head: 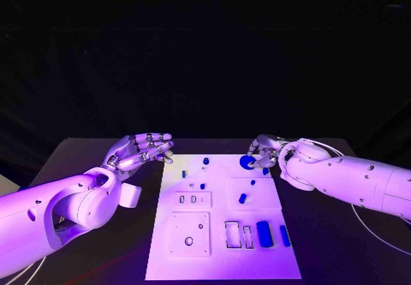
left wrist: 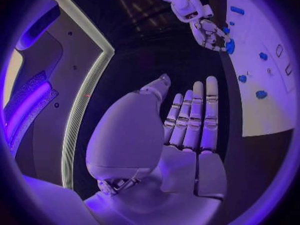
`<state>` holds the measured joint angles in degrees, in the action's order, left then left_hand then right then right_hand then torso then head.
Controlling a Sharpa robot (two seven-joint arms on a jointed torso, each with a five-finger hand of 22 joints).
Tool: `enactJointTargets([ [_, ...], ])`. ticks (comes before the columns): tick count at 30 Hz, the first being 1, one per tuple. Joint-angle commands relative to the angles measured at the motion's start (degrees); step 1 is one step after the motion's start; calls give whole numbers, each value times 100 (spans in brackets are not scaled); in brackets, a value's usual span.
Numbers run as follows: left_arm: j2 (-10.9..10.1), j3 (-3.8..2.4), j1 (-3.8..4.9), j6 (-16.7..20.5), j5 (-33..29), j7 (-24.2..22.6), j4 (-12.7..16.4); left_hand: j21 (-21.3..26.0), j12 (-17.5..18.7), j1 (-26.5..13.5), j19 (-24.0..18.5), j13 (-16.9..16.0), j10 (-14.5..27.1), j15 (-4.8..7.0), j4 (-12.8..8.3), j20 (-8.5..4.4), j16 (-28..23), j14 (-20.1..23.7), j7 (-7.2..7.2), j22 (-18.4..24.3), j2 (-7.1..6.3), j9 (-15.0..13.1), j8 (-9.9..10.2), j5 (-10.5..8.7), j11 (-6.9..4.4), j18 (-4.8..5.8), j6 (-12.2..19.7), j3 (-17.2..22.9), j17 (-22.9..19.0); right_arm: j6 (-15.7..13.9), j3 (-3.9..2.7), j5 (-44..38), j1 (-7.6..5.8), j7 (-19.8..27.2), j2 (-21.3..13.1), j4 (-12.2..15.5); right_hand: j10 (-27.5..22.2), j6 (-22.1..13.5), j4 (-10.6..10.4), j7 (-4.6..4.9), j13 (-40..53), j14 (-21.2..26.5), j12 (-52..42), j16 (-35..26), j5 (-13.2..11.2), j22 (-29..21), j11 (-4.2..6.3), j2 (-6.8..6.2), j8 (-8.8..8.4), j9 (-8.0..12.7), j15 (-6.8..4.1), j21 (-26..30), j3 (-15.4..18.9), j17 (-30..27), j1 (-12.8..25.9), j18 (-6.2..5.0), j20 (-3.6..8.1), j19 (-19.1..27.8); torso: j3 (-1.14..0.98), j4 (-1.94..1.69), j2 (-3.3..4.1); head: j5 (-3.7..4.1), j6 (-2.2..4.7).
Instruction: Assemble the parts on the task board
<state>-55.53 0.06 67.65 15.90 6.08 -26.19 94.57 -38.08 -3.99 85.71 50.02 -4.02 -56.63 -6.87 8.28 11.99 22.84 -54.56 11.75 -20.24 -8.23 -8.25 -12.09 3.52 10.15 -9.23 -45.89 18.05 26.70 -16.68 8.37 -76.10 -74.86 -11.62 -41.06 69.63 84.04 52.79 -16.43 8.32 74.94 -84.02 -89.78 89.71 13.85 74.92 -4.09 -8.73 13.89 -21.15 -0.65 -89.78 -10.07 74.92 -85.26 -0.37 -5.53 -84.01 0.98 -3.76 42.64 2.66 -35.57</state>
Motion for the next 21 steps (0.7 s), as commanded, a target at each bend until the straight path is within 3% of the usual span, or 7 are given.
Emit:
enactJointTargets([
  [1,8,-5,6,-34,-21,-15,3,-23,9,-45,-33,-4,-32,0,11,2,39,38,116,-8,15,-9,-21,-18,-6,-106,-20,38,7,182,17,-166,60,-97,29,-18,596,36,-7,0,1506,-594,-22,25,2,1508,32,-76,-39,17,-31,-22,-39,1493,11,37,42,-599,0,-11,3,-8,-10],
  [12,1,-5,6,-49,-26,0,-11,-45,16,-67,-57,-1,-17,-7,21,7,51,49,134,-23,15,-5,-15,-22,4,-104,-6,41,19,38,18,-393,113,-186,55,-7,596,52,-8,8,1506,-594,-22,25,1,1508,28,-130,-75,42,-18,-22,-68,1492,69,37,34,-599,2,-2,-4,-20,-35],
  [21,6,-5,6,-57,-36,1,-20,-52,17,-69,-64,0,-12,-9,23,8,55,51,137,-27,18,-4,-13,-23,6,-104,-2,44,22,-516,15,-639,111,-241,4,259,596,213,1,-9,1506,-595,-22,26,7,1508,42,-70,-95,78,-15,-22,-299,1495,77,37,26,-599,-1,0,0,-25,-22],
])
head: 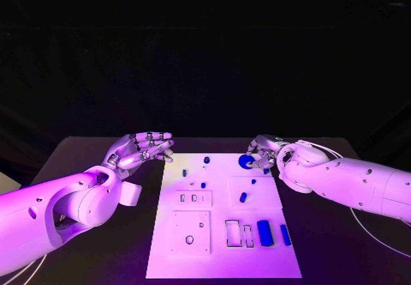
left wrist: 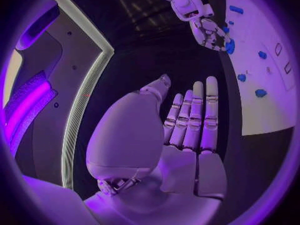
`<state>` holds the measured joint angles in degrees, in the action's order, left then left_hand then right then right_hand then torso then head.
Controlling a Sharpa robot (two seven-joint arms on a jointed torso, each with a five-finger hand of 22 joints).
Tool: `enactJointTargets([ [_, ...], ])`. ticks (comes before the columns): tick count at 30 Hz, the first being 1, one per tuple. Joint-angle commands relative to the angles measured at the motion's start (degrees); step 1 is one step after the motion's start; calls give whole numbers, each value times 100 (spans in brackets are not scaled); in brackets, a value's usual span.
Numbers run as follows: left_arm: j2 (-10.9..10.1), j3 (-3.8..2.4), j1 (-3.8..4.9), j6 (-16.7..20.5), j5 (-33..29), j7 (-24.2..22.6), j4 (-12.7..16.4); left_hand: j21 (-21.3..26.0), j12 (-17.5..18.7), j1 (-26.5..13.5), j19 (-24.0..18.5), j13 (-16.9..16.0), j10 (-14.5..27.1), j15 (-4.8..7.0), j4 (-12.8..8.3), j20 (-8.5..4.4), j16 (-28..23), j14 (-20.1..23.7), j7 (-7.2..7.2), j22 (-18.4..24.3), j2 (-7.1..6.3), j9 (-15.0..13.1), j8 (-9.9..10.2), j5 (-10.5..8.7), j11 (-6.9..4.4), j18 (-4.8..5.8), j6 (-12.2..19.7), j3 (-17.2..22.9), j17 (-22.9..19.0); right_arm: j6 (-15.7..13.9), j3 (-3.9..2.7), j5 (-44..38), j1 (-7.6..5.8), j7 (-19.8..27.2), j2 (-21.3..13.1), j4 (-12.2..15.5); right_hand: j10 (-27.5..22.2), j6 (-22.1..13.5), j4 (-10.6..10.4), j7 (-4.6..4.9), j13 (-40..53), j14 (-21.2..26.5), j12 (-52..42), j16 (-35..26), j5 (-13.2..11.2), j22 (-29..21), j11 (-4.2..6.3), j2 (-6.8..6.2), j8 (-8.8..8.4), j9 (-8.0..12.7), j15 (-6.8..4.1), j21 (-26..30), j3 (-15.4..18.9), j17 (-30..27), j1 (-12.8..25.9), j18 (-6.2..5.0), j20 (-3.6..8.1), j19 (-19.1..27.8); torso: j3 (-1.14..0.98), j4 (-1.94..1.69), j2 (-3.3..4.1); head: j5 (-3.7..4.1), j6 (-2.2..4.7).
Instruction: Assemble the parts on the task board
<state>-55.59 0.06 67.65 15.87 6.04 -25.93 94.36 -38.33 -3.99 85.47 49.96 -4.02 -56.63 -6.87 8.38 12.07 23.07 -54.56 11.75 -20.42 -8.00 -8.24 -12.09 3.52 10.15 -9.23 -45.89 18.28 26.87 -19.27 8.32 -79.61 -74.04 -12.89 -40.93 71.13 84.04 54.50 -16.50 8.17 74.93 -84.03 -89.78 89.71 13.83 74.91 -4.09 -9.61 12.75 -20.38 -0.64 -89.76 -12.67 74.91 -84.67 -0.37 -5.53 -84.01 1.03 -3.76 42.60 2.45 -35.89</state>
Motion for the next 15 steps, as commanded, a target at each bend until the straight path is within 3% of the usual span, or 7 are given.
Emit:
enactJointTargets([
  [1,16,-5,6,-54,-33,-24,-2,-27,17,-46,-57,0,-12,-9,13,0,32,51,137,-10,-5,-5,-13,-23,6,-105,-2,21,5,-336,19,-316,24,-126,-15,162,596,48,10,4,1507,-594,-22,26,9,1509,43,20,18,2,-16,-24,-49,1494,18,37,27,-599,-7,-3,3,-8,7],
  [8,26,-5,6,-51,-36,-21,-26,-34,18,-45,-62,1,-10,-9,13,1,37,52,139,-14,2,-4,-12,-23,7,-105,0,27,8,-730,-10,-594,-66,-215,-71,703,596,135,37,-22,1507,-594,-22,26,7,1509,66,23,21,11,-32,-24,-167,1494,3,37,36,-599,-7,-10,-1,-23,-20],
  [15,45,-5,6,-50,-36,-18,-45,-53,17,-28,-73,1,-7,-8,1,1,45,56,138,-25,10,-4,-12,-23,7,-108,2,43,15,-825,-27,-1049,-138,-336,67,1251,596,144,40,-25,1507,-597,-22,28,5,1509,68,19,20,12,-34,-24,-179,1505,3,37,38,-599,-6,7,1,-61,-29],
])
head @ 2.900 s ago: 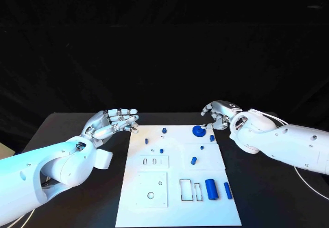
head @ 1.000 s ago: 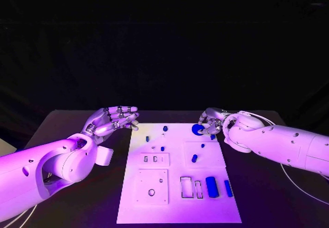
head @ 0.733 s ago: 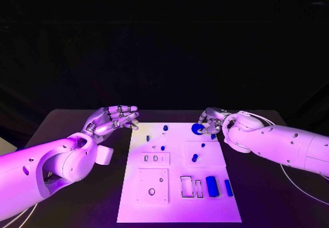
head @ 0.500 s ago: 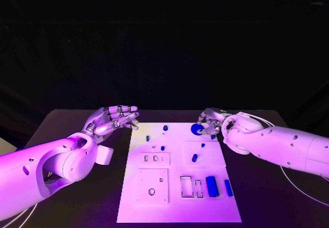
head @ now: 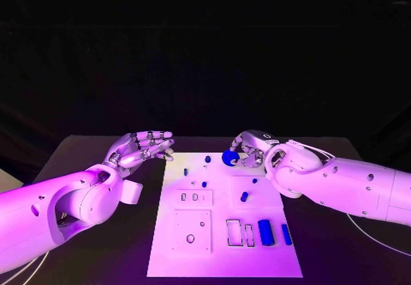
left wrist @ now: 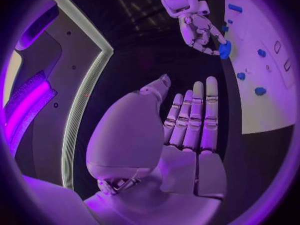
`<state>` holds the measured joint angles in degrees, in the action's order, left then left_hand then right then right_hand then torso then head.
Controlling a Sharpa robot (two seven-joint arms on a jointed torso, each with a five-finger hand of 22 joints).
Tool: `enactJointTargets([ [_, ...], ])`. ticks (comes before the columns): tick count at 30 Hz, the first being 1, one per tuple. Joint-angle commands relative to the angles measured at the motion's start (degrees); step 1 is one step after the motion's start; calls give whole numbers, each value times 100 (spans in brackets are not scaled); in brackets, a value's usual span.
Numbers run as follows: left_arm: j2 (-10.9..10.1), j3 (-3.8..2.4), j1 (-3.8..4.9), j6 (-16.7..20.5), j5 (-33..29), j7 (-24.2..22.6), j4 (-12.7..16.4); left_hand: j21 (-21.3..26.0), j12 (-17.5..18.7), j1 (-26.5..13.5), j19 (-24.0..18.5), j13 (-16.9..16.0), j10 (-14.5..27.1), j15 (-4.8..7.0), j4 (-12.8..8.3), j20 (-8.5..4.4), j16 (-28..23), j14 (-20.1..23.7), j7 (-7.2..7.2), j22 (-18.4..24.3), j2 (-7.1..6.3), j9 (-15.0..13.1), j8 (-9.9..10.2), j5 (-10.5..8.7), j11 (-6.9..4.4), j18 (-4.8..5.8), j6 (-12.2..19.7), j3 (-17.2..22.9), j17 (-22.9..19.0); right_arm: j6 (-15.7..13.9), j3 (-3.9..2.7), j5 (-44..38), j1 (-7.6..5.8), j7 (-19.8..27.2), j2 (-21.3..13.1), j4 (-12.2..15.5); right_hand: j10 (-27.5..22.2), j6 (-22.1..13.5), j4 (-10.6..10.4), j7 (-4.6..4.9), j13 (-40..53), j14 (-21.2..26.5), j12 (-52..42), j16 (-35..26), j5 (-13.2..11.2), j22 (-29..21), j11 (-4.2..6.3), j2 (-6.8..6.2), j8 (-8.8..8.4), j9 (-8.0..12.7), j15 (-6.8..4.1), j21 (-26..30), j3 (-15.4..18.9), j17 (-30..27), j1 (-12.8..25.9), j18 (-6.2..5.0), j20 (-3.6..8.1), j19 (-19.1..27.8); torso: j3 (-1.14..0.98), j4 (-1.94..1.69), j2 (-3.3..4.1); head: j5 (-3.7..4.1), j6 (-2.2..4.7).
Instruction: Assemble the parts on the task board
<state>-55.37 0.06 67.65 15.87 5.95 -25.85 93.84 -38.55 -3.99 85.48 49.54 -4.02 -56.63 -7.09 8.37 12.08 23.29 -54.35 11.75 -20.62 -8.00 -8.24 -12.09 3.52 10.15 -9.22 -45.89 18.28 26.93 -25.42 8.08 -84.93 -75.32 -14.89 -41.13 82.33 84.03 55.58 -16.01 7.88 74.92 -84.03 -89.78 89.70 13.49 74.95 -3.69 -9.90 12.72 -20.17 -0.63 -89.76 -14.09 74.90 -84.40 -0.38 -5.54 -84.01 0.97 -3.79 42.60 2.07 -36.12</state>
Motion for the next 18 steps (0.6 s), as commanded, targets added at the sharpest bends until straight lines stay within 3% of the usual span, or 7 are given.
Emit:
enactJointTargets([
  [1,27,-5,6,-50,-28,-26,6,-32,17,-28,-31,1,-8,13,1,0,24,35,138,-5,10,-4,-12,-23,7,-108,2,44,9,-207,-3,-568,-13,-152,130,152,597,35,-9,4,1508,-596,-22,29,39,1505,27,47,23,-10,-34,-24,-36,1506,-24,38,38,-599,0,10,1,-23,-6],
  [7,52,-5,7,-58,-28,-19,-5,-32,17,-28,-31,1,-8,13,1,0,24,35,138,-5,10,-4,-12,-23,7,-108,2,44,9,-186,5,-820,18,-267,432,134,597,39,-8,3,1508,-595,-22,28,36,1505,28,35,20,-7,-38,-24,-43,1502,-19,38,40,-599,7,-10,5,-24,12],
  [18,69,-5,7,-62,-27,-12,-16,-34,16,-26,-32,0,-8,13,0,0,25,36,137,-6,10,-4,-12,-23,7,-108,2,45,10,-103,47,-1003,125,-420,873,-213,597,37,-13,5,1508,-593,-22,25,32,1505,29,9,5,2,-40,-24,-61,1490,3,38,44,-599,7,-3,12,-31,5],
])
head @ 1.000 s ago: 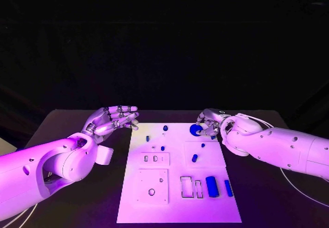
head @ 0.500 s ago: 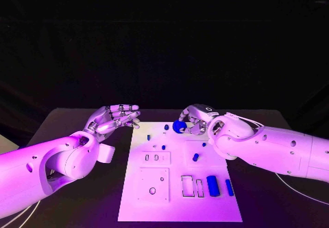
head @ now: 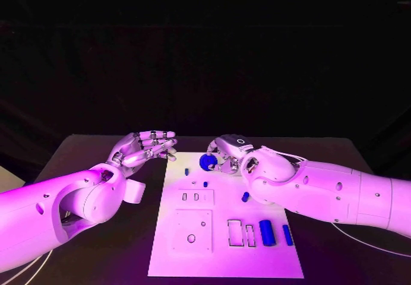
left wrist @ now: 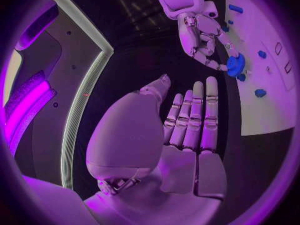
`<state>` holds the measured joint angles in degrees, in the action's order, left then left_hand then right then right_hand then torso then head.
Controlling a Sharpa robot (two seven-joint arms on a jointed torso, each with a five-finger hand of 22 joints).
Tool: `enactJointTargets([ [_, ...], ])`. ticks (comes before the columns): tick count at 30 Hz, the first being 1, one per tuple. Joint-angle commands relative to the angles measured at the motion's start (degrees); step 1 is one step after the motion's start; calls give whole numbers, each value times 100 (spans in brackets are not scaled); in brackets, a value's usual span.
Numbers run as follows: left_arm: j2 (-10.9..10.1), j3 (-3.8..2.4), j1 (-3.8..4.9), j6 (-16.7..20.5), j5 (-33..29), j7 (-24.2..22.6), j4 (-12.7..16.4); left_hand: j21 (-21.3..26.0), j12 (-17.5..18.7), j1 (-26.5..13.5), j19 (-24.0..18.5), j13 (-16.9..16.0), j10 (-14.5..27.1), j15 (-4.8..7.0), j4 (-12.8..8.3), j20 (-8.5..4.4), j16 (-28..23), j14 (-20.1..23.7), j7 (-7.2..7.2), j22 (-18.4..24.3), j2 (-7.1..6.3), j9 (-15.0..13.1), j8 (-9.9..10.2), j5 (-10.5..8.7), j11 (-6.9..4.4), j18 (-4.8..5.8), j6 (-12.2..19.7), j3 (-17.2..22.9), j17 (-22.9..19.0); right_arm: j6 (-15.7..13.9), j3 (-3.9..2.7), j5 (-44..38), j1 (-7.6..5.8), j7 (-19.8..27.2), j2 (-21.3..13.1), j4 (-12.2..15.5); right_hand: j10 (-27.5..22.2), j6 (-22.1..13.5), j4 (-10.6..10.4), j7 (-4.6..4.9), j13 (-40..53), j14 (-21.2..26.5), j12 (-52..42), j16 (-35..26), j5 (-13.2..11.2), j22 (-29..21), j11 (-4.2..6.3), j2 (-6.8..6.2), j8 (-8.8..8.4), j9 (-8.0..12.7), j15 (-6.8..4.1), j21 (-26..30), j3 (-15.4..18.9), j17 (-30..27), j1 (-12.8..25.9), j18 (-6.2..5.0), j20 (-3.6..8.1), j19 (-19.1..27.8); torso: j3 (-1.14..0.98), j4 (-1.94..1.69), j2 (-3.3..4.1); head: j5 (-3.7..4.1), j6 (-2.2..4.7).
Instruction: Assemble the parts on the task board
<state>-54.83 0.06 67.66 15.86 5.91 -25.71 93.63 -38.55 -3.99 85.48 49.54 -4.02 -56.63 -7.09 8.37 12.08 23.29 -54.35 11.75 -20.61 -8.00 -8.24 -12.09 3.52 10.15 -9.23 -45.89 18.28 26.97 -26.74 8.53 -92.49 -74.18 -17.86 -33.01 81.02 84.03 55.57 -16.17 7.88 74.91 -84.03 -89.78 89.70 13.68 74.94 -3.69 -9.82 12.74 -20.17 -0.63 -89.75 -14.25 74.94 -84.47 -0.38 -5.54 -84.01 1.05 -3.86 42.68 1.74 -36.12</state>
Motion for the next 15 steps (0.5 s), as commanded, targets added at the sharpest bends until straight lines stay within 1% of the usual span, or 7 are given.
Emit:
enactJointTargets([
  [1,18,-5,7,-62,-23,-25,3,-45,15,-19,-40,0,-9,13,-6,1,28,40,135,-14,11,-4,-13,-24,6,-108,2,52,10,38,5,-249,20,-123,95,-125,597,39,3,5,1509,-593,-22,25,13,1506,29,1,3,2,-40,-25,-46,1486,11,38,44,-599,0,4,7,-1,6],
  [5,28,-5,7,-65,-23,-22,-4,-45,15,-19,-40,0,-9,13,-6,1,28,40,135,-14,11,-4,-13,-24,6,-108,2,52,10,81,17,-259,52,-134,185,-243,597,39,-2,5,1509,-594,-22,27,12,1506,29,-12,-4,6,-41,-25,-52,1492,26,38,45,-599,-1,-1,6,-5,-20],
  [7,32,-5,7,-68,-23,-21,-7,-48,14,-19,-41,0,-9,13,-7,1,29,41,134,-15,11,-4,-13,-24,6,-108,2,53,10,107,21,-280,69,-144,213,-271,597,39,-2,5,1509,-594,-22,27,12,1506,29,-12,-4,6,-41,-25,-52,1492,26,38,45,-599,-7,-12,12,-7,-35],
  [9,33,-5,7,-67,-22,-21,-11,-48,14,-19,-41,0,-9,13,-7,1,29,41,134,-15,11,-4,-13,-24,6,-108,2,53,10,127,24,-302,86,-154,249,-312,597,39,-2,5,1509,-594,-22,27,12,1506,29,-12,-4,6,-41,-25,-52,1492,26,38,45,-599,-12,-8,9,-23,-52],
  [10,33,-5,7,-67,-22,-20,-13,-48,14,-19,-41,0,-9,13,-7,1,29,41,134,-15,11,-4,-13,-24,6,-108,2,53,10,133,25,-311,93,-154,265,-334,597,39,-2,5,1509,-594,-22,27,12,1506,29,-12,-4,6,-41,-25,-52,1492,26,38,45,-599,-12,-8,10,-25,-54],
  [12,36,-5,7,-68,-22,-20,-17,-48,14,-19,-41,0,-9,13,-7,1,29,41,134,-15,11,-4,-13,-24,6,-108,2,53,10,136,26,-321,106,-141,300,-389,597,39,-2,5,1509,-594,-22,27,12,1506,29,-12,-4,6,-41,-25,-52,1492,26,38,45,-599,-10,-4,5,-35,-90],
  [15,40,-5,7,-70,-20,-19,-22,-48,14,-19,-41,0,-9,13,-7,1,29,41,134,-15,11,-4,-13,-24,6,-108,2,53,10,143,27,-327,119,-128,356,-477,597,38,-4,6,1509,-592,-22,24,11,1506,29,-23,-10,9,-40,-25,-59,1483,38,38,46,-599,-10,-13,5,-29,-98],
])
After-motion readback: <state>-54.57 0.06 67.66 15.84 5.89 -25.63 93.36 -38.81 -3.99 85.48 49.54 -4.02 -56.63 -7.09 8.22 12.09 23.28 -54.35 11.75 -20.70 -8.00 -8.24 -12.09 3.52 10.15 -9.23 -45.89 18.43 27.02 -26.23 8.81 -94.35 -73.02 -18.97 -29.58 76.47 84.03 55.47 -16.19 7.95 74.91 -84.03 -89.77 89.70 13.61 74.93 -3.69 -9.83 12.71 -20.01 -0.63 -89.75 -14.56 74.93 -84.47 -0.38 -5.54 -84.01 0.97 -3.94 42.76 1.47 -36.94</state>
